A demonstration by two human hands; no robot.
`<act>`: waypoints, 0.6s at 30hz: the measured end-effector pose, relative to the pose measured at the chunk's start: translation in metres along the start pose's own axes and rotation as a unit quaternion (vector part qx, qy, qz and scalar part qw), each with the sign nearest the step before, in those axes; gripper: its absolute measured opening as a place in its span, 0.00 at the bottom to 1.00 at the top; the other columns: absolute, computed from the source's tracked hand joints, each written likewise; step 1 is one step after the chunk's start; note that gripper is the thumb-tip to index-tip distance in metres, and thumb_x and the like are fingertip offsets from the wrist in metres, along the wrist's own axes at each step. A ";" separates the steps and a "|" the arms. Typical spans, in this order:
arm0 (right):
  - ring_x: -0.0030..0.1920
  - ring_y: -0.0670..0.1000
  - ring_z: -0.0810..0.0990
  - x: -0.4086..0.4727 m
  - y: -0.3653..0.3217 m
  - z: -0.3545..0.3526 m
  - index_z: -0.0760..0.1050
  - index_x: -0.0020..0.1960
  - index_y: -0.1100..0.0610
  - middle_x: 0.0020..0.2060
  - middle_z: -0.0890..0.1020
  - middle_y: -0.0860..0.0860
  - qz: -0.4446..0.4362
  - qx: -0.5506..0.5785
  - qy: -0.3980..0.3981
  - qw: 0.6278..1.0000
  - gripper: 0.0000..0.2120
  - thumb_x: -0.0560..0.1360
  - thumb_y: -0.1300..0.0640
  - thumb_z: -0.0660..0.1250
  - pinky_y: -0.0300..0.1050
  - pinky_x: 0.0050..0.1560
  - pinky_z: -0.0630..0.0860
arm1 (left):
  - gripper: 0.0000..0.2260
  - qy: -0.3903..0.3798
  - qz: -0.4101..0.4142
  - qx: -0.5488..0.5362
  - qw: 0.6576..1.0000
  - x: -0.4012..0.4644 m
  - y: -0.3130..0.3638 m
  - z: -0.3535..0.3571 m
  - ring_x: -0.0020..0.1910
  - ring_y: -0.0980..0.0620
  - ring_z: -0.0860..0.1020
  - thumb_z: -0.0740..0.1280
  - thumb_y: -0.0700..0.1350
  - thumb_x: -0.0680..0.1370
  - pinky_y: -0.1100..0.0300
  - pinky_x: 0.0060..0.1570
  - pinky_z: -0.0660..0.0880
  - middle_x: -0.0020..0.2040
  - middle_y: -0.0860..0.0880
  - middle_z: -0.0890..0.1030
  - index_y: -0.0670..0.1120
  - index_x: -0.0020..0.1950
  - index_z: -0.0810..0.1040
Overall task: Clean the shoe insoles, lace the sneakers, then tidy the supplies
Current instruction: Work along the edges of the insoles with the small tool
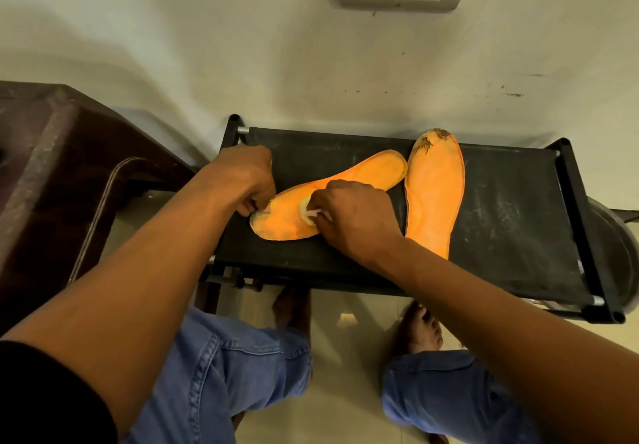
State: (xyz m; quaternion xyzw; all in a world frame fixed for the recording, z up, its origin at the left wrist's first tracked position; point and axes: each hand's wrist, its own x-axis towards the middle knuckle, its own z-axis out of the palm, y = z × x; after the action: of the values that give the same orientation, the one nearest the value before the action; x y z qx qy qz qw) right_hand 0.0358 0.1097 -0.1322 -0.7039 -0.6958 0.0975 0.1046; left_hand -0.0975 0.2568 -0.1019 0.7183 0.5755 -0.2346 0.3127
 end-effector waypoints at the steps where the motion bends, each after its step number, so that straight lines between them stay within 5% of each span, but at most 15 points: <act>1: 0.50 0.53 0.81 0.003 0.006 -0.001 0.81 0.60 0.49 0.53 0.82 0.51 0.026 -0.011 0.011 1.000 0.11 0.79 0.49 0.66 0.45 0.42 0.75 | 0.11 0.000 0.001 0.002 1.000 0.000 0.000 0.000 0.42 0.44 0.86 0.77 0.32 0.72 0.47 0.48 0.84 0.45 0.39 0.85 0.37 0.53 0.81; 7: 0.51 0.53 0.81 0.011 0.045 -0.018 0.82 0.58 0.51 0.53 0.83 0.51 0.175 -0.037 0.061 0.982 0.10 0.78 0.54 0.67 0.46 0.43 0.77 | 0.12 0.009 0.009 0.027 1.000 -0.002 0.002 -0.001 0.42 0.44 0.86 0.75 0.32 0.72 0.48 0.47 0.84 0.45 0.39 0.85 0.40 0.53 0.79; 12: 0.52 0.53 0.81 0.002 0.020 -0.012 0.82 0.59 0.50 0.53 0.83 0.51 0.065 -0.007 0.012 0.998 0.11 0.77 0.55 0.68 0.46 0.46 0.76 | 0.12 0.024 0.025 0.059 0.998 -0.011 0.008 -0.004 0.43 0.44 0.86 0.75 0.34 0.72 0.48 0.47 0.84 0.45 0.41 0.85 0.42 0.53 0.80; 15: 0.52 0.53 0.81 0.002 0.018 -0.012 0.81 0.60 0.49 0.53 0.83 0.51 0.048 -0.016 0.014 0.999 0.12 0.78 0.53 0.69 0.46 0.45 0.78 | 0.15 0.092 0.112 0.088 0.985 -0.018 0.020 -0.007 0.50 0.45 0.83 0.77 0.41 0.72 0.48 0.53 0.82 0.51 0.46 0.82 0.48 0.56 0.79; 18: 0.51 0.53 0.81 0.009 0.042 -0.022 0.82 0.58 0.50 0.53 0.83 0.51 0.131 -0.030 0.055 0.989 0.10 0.77 0.55 0.69 0.46 0.43 0.78 | 0.24 0.122 0.218 0.058 0.967 -0.026 0.034 0.002 0.55 0.49 0.79 0.80 0.54 0.69 0.48 0.56 0.78 0.55 0.51 0.80 0.51 0.62 0.78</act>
State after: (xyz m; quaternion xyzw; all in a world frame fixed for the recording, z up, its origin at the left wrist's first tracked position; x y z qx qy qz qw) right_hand 0.0824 0.1181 -0.1227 -0.7963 -0.5931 0.0503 0.1079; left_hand -0.0700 0.2328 -0.0788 0.8665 0.4242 -0.1046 0.2413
